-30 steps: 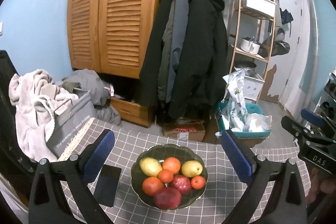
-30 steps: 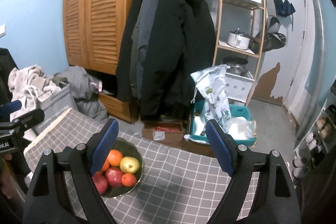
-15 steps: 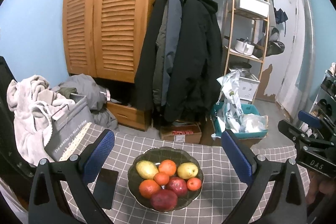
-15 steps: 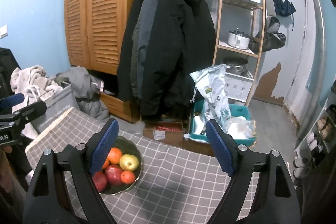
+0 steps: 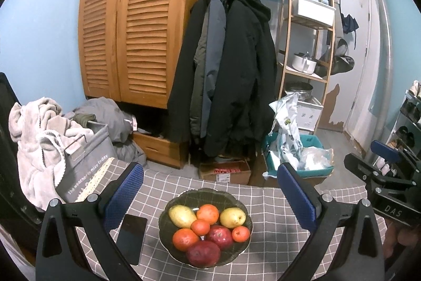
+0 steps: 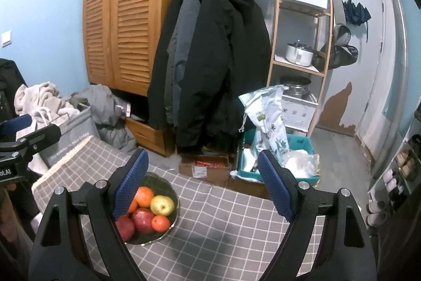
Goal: Organize fruits
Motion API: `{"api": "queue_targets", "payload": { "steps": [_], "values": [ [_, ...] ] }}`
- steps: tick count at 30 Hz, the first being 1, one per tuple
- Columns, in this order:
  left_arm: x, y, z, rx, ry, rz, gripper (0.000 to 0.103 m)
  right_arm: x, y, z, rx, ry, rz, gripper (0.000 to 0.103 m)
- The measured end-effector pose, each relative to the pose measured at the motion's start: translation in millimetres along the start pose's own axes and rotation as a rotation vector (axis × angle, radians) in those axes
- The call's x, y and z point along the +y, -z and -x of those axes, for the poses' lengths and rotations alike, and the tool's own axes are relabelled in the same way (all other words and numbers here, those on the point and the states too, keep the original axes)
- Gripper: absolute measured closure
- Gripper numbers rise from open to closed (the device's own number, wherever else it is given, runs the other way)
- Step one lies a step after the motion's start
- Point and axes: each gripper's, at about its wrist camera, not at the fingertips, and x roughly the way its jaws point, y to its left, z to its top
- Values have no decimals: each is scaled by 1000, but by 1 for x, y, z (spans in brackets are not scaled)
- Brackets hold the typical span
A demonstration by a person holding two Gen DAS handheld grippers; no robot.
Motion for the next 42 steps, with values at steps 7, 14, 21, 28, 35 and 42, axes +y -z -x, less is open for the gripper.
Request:
{"api": "queue_targets", "payload": {
  "steps": [7,14,21,28,35,42],
  "values": [
    [-1,0,1,2,-2,-6,1,5,-2,4,-2,-14,9,19],
    [-1,0,2,2,-2,-6,1,6,-3,6,-5,-15,13,19],
    [0,0,1,10,6,2,1,4,-5,7,-4,-16,14,19],
    [-1,2,1,16,7,4,1,5,-4,7,-6,-15,13,19],
    [-1,1,1,14,6,1,1,5,-4,7,-5,-14,13,19],
    [-3,3,1,11,-3,-5,1,5,-4,7,-6,-15,14,19]
  ]
}}
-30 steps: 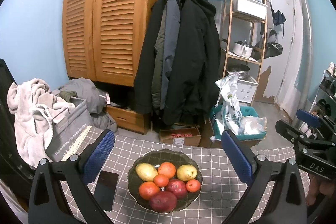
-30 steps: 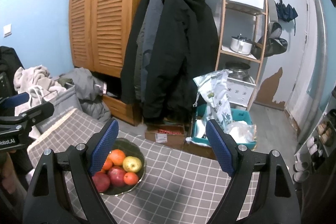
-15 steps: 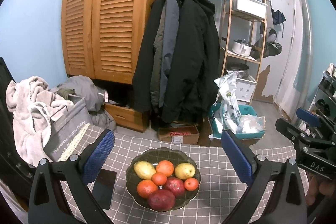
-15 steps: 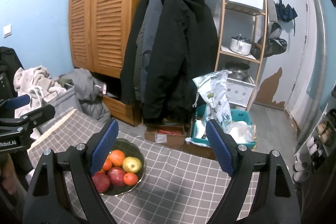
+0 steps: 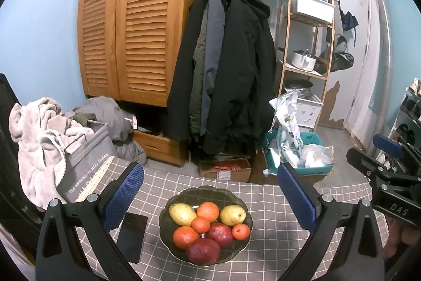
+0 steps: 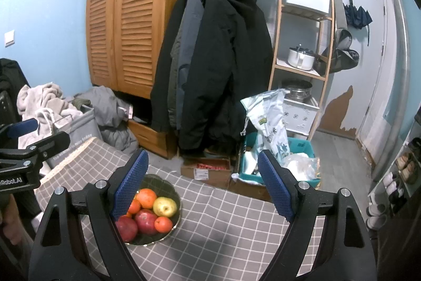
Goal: Organize fruits
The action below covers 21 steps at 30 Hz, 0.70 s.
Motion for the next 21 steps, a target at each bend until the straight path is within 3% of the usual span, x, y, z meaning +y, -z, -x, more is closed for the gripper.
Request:
{"api": "queue_targets", "payload": {
  "steps": [21],
  "values": [
    [3,-5,1,-9,-78,16,1,-1,0,1,1,3,2,19]
  ]
}}
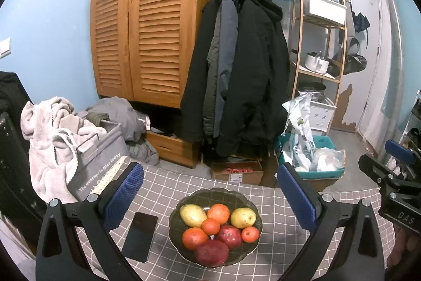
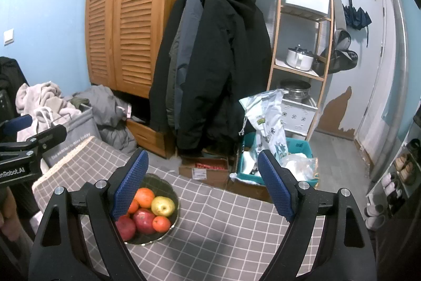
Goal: Organize fruits
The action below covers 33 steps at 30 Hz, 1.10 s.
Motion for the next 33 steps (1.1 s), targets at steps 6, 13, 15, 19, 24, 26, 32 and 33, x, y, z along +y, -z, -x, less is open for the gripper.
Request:
{"api": "queue_targets", "payload": {
  "steps": [6,13,15,19,24,26,32,33],
  "values": [
    [-4,-1,3,-16,-12,-30,1,0,0,0,-1,0,0,19],
    [-12,-2,8,-40,-14,-55,1,0,0,1,-2,-1,2,19],
    [-12,-2,9,-43,-12,-55,1,0,0,0,-1,0,1,19],
    [-13,-2,11,-48,-5,-51,1,0,0,1,-2,0,1,19],
    [-14,-2,12,-54,-4,-48,1,0,0,1,-2,-1,2,19],
    [-14,-2,12,-54,1,-44,1,0,1,1,-2,-1,3,19],
    [-15,-2,13,-59,-1,-52,1,-1,0,1,-2,-1,2,19],
    [-15,-3,13,-59,1,-53,1,-1,1,1,-2,-1,2,19]
  ]
}}
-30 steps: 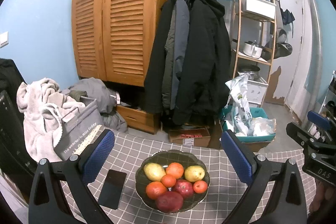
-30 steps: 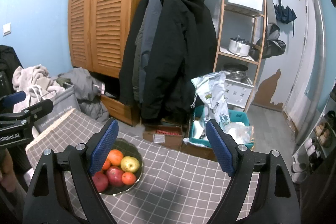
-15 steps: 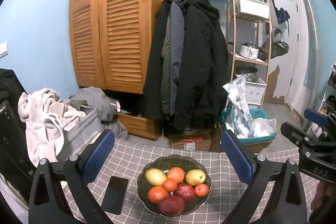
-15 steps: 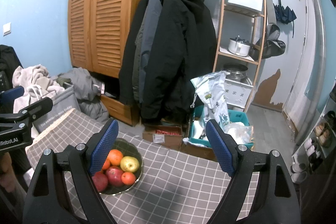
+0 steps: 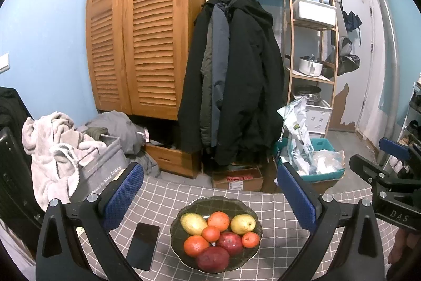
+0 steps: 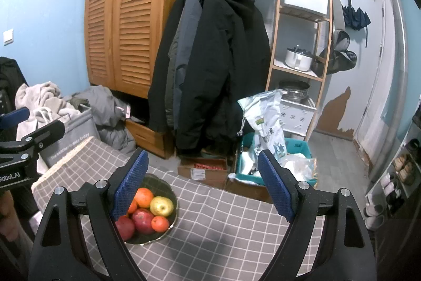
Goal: Organize fruits
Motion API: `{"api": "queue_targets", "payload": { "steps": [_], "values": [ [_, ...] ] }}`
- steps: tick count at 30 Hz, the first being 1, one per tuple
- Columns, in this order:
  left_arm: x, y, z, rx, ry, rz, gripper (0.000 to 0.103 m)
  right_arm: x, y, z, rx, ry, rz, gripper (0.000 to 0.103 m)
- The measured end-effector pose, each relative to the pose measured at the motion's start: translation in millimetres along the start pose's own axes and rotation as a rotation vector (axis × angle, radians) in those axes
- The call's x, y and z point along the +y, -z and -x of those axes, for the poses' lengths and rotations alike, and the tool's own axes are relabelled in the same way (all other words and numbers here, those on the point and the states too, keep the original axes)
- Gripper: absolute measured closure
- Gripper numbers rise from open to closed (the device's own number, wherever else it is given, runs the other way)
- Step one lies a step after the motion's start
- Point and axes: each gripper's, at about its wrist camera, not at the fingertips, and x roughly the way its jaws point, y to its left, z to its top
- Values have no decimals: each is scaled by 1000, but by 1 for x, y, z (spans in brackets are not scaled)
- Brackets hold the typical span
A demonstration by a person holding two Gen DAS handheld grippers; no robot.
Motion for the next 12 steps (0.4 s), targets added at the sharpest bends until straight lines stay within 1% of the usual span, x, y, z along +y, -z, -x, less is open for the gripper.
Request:
{"api": "queue_targets", "payload": {
  "steps": [12],
  "values": [
    [-3,0,2,-4,10,-6,1,-1,0,0,0,4,1,19]
  ]
}}
